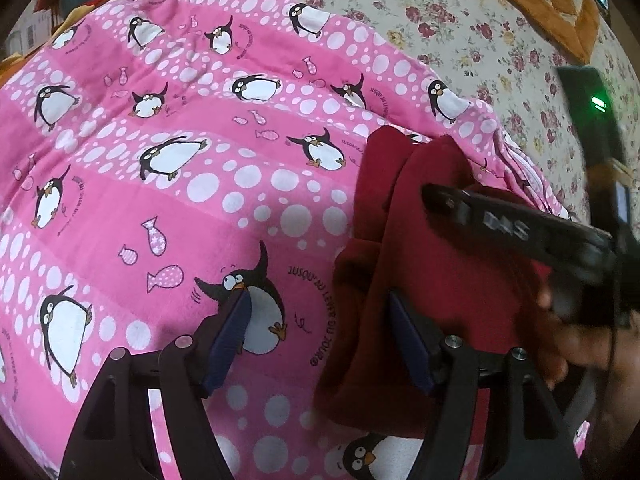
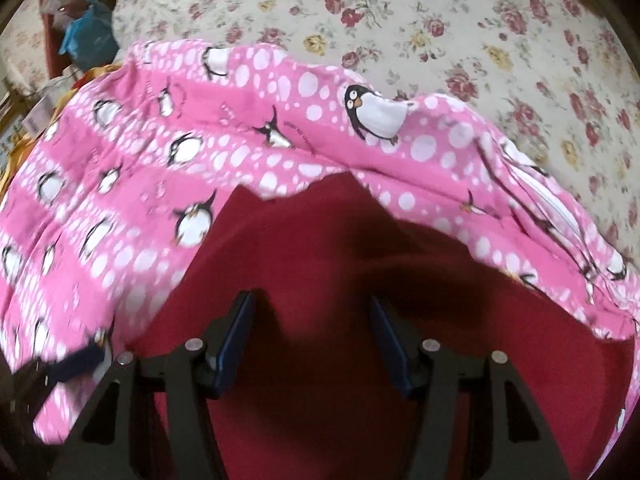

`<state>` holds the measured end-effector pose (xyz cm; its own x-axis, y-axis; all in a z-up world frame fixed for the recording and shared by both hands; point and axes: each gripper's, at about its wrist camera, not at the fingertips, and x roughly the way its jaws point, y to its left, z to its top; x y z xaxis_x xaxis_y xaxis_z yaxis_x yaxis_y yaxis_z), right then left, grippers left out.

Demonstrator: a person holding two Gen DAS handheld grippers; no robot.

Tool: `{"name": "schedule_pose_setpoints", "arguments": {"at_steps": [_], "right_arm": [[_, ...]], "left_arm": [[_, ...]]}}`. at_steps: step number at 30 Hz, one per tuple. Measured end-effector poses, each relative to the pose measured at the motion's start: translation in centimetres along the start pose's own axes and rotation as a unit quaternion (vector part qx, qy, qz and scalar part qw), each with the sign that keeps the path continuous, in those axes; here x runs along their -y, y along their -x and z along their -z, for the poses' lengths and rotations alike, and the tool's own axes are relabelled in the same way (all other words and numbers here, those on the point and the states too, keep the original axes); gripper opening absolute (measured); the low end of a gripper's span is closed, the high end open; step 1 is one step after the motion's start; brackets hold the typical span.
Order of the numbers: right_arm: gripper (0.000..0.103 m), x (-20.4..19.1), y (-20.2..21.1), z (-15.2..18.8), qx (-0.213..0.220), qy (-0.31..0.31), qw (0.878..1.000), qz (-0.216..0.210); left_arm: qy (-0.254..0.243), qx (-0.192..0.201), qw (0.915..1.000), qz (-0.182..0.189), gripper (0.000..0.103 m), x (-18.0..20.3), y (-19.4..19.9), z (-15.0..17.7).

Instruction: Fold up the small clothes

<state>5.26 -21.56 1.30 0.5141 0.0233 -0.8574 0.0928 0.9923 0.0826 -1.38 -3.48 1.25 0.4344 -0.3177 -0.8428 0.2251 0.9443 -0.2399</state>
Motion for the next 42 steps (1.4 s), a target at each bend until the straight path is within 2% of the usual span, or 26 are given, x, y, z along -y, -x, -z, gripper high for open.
{"name": "schedule_pose_setpoints", "arguments": {"at_steps": [4,7,10,13,19,21,24,28,36,42], "right_arm": [[0.063,-0.3,0.2,-0.9,0.001,-0.005,1.000,0.007],[0.063,0.1,2.1,-1.1,0.025,-0.030,0.999,-0.030],[0.067,0.0,2.3,-1.4,0.021,-0.048,0.997,-0.056],[0.067,-1.0,1.0,-1.4,-0.001,-0.041,0.998,-0.050],[0.070,-2.0,-1.6,-0.7,-0.002,-0.059,0.997,-0.046],[0.070,-2.4,-1.8,-0.8,-0.003,-0.048,0.998,-0.040],[0.069,-2.4,-0.9,-0.9,-0.015,-0.031,0.998,-0.056],[0.070,-1.5,1.6,-0.4,-0.001,-0.044,0.996,-0.082],[0.071,-1.4,1.9,0.2,-0.011,-0.039,0.997,-0.063],[0.076,-2.5,0.3,-0.6,-0.022,-0.027,0.998,-0.044]], "left_arm": [[0.002,-0.004,1.0000,0.003,0.051,-0.1,0.0,-0.1],[0.002,-0.004,1.0000,0.002,0.051,-0.1,0.0,-0.1],[0.002,-0.003,1.0000,0.001,0.051,0.0,0.0,0.0],[0.003,-0.004,1.0000,0.002,0.051,-0.1,0.0,0.0],[0.005,-0.005,1.0000,0.000,0.053,0.0,-0.2,-0.1],[0.004,-0.006,1.0000,0.000,0.053,0.0,-0.2,-0.2],[0.004,-0.006,1.0000,0.000,0.054,0.0,-0.2,-0.2],[0.003,-0.005,1.0000,-0.001,0.054,0.0,-0.2,-0.2],[0.002,-0.005,1.0000,-0.003,0.054,0.1,-0.2,-0.1],[0.008,-0.007,0.9999,0.004,0.055,-0.1,-0.4,-0.3]]}}
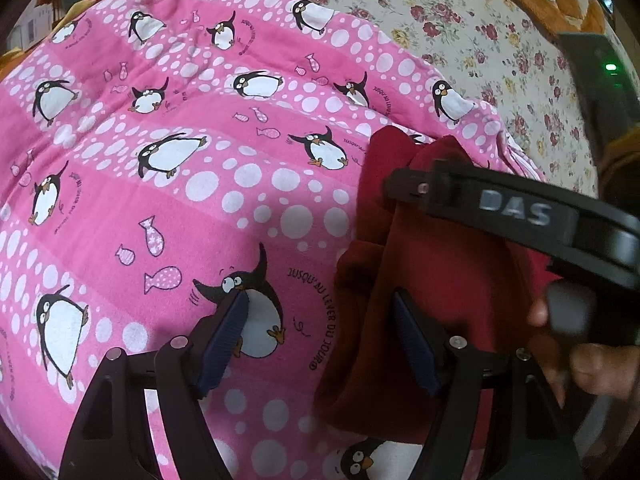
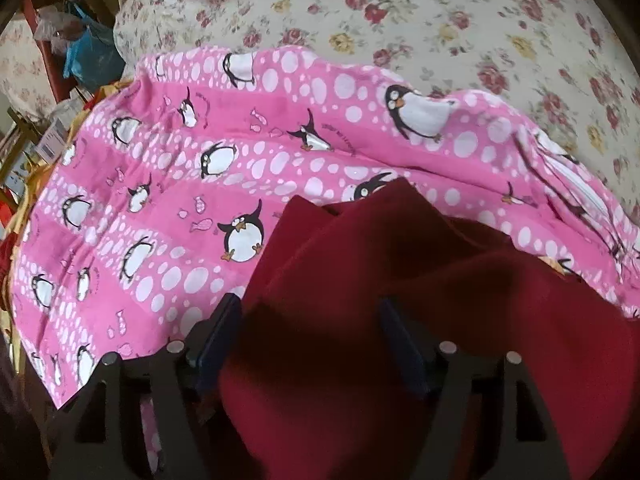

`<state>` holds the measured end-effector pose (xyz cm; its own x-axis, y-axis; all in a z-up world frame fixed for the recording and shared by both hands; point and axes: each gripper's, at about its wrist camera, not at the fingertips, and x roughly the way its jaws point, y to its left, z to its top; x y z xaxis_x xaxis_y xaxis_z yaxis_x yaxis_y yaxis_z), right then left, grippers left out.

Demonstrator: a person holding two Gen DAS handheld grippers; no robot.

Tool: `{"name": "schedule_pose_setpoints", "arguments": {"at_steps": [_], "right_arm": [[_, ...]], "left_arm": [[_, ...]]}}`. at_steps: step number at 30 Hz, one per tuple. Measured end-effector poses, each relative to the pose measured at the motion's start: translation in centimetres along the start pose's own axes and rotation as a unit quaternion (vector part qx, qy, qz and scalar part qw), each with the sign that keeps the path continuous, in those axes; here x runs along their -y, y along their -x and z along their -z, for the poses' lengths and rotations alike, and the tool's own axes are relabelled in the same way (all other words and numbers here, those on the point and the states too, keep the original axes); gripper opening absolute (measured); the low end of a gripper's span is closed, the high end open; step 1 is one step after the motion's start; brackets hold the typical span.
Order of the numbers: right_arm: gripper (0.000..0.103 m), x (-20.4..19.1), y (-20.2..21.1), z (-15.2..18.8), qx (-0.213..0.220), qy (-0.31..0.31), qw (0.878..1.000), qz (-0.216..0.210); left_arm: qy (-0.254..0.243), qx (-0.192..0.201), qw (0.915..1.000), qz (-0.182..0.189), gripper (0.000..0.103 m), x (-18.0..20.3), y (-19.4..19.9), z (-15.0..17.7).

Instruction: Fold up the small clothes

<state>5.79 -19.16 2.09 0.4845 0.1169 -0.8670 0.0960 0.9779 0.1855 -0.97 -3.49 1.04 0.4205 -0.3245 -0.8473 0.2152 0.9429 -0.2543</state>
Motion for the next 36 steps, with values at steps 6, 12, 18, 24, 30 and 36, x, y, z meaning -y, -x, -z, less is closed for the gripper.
{"name": "schedule_pose_setpoints", "arguments": {"at_steps": [6,12,18,24,30,36], "right_arm": [[0.077,0.0,-1.3,-0.1,0.000,-0.004,1.000,0.011],[0.077,-0.5,-2.2,-0.5,-0.011,0.017,0.999,0.026],[0.068,-0.7,-2.3,-0.5,-0.015,0.036,0.999,0.037],[0.030,-1.6,-0.6,-0.1,0.000,0.068,0.997,0.022],[0.021,0.1,1.7,0.0,0.015,0.042,0.999,-0.014],[0.018,2.2,3.7,0.1,0.029,0.014,0.999,-0.038]], "left_arm": [[0.005,0.005,1.0000,0.002,0.056,0.0,-0.1,0.0],[0.007,0.008,0.9999,0.006,0.056,0.0,-0.2,-0.2],[0.007,0.009,0.9999,0.007,0.056,0.0,-0.2,-0.2],[0.004,0.008,0.9997,0.023,0.056,0.3,-0.2,-0.9],[-0.010,0.008,0.9993,0.037,0.056,1.1,-0.7,-1.5],[-0.011,0.005,0.9977,0.067,0.056,1.8,-1.0,-2.2]]}}
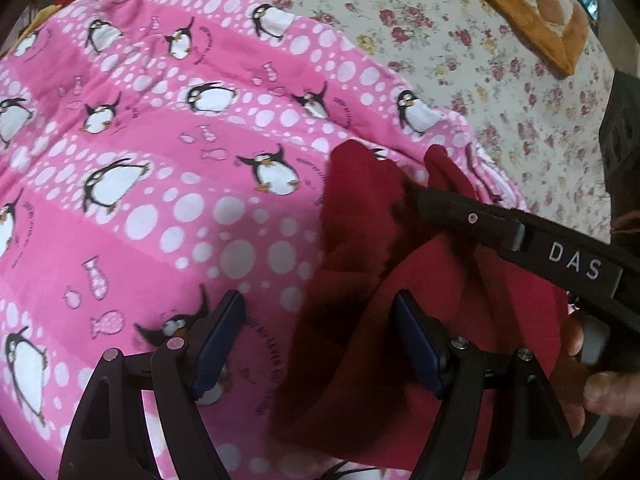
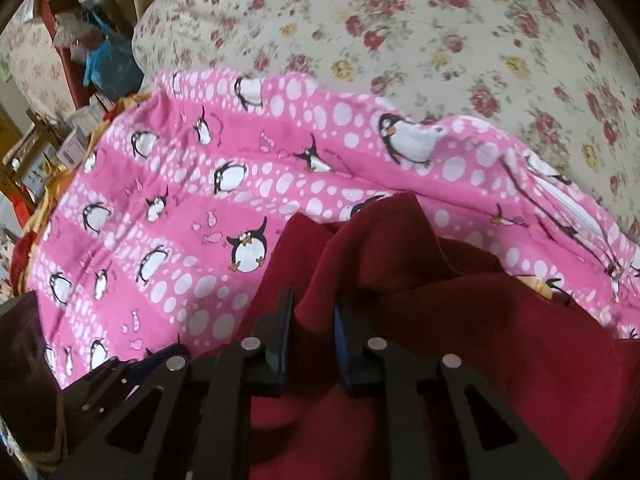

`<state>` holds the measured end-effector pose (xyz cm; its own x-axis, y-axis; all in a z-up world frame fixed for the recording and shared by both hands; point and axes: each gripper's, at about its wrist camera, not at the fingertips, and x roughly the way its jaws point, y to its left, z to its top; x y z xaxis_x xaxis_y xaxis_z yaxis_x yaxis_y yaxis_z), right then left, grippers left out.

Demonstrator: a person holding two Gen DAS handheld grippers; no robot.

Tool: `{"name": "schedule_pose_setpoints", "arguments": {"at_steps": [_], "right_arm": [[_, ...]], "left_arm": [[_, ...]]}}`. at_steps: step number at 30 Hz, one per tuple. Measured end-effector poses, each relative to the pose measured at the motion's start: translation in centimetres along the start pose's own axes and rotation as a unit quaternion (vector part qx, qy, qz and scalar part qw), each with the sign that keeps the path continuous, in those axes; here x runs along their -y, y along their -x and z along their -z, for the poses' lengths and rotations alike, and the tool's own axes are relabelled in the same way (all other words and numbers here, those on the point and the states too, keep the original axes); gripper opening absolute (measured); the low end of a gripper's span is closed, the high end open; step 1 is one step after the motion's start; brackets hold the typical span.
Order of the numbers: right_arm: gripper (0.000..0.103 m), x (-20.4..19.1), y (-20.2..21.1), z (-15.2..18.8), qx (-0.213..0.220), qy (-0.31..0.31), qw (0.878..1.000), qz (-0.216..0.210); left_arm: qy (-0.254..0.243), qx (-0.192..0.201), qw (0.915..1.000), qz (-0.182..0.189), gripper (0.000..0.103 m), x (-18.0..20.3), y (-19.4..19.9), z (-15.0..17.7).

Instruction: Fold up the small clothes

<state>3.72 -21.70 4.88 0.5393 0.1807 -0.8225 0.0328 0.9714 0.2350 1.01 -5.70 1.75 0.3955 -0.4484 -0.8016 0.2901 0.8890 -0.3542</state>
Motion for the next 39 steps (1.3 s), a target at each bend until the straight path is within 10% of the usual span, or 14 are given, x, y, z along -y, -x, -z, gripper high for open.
{"name": "schedule_pose_setpoints", "arguments": {"at_steps": [6,10,18,33,39], "right_arm": [[0.021,1.3,0.3,0.2,-0.005,-0.024,0.999,-0.028],[0.052,2.1,0.9,0.9,-0.013,-0.057,0.997,-0.050],[0.054,5.9,5.8,5.6,0.014,-0.053,0.998,0.002],[0.054,13.7,10.0,12.9,0.026,-0.105,0.994,0.030],[0.050,13.5,9.8,12.3,0.055,-0.087,0.992,0.066]], "left_arm": [[-0.007,-0.003,1.0000,-0.003,0.056,0.2,-0.3,-0.1],[0.004,-0.010,0.9999,0.010,0.056,-0.2,-0.1,-0.5],[0.060,-0.001,0.9945,0.086,0.056,-1.6,1.4,-1.5],[0.014,-0.024,0.9996,-0.001,0.082,1.7,-3.1,-1.4],[-0.035,-0.032,0.9988,-0.002,0.062,3.5,-3.6,-1.2]]}}
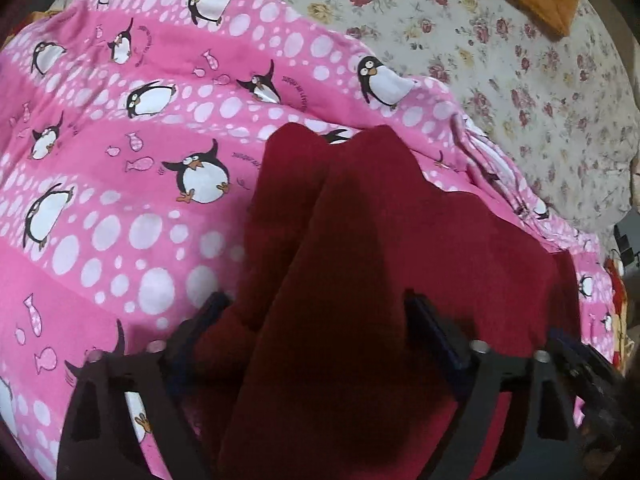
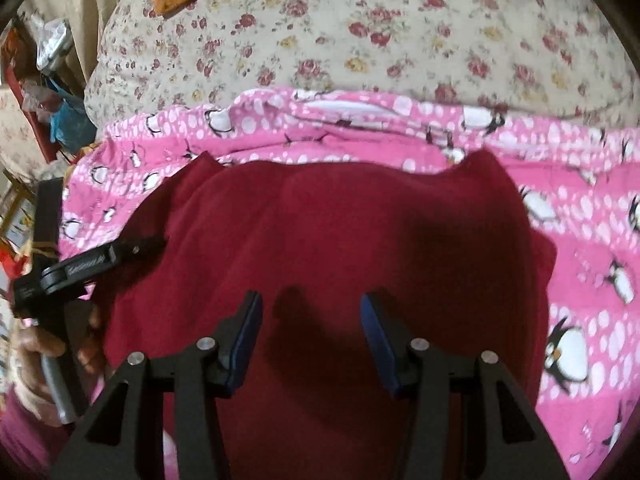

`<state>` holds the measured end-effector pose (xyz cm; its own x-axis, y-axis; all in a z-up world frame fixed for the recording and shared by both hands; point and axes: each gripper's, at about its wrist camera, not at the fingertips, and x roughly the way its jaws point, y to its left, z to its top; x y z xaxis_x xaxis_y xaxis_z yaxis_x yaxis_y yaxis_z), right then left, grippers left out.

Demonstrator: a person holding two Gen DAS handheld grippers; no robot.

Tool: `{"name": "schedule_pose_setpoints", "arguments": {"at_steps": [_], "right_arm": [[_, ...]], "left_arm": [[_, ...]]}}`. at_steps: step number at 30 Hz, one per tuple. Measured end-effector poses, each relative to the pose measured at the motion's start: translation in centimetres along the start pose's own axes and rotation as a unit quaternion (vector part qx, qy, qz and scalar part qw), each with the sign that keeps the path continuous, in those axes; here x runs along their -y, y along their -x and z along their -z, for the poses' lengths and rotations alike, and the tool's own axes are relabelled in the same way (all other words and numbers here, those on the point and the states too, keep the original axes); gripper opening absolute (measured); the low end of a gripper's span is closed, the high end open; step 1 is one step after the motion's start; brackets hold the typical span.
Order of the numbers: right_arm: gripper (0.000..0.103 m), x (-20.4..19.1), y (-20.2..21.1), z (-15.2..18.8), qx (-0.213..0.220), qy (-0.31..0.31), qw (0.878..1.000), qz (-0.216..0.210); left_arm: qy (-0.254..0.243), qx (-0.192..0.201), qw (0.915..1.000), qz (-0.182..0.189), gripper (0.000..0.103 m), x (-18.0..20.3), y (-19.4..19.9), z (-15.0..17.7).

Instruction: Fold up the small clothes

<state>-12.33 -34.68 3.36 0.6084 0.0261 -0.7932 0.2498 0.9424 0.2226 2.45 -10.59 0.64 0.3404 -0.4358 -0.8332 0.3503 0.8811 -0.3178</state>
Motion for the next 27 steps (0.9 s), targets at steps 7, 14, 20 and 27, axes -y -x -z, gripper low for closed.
{"name": "schedule_pose_setpoints", "arguments": {"at_steps": [7,14,20,27], "right_arm": [[0.046,-1.1,-1.9,0.6,0.011,0.025,0.999,0.017],[0.047,0.2,-1.8,1.3,0.024,0.001,1.000,-0.018],[0.053,-0.2,-1.8,1.6,0.031,0.012,0.999,-0.021],[0.054,-1.3,-1.2,1.3,0.024,0.022,0.999,-0.002]], "left_arm": [[0.025,-0.013,0.9987,0.041,0.020,-1.1,0.6,-0.4],[-0.013,0.005,0.9999,0.005,0.019,0.4,0.7,0.0],[-0.003,-0.003,1.0000,0.009,0.023,0.1,0.5,0.1],[0.020,-0.015,0.9993,0.029,0.034,-0.7,0.0,0.0]]}}
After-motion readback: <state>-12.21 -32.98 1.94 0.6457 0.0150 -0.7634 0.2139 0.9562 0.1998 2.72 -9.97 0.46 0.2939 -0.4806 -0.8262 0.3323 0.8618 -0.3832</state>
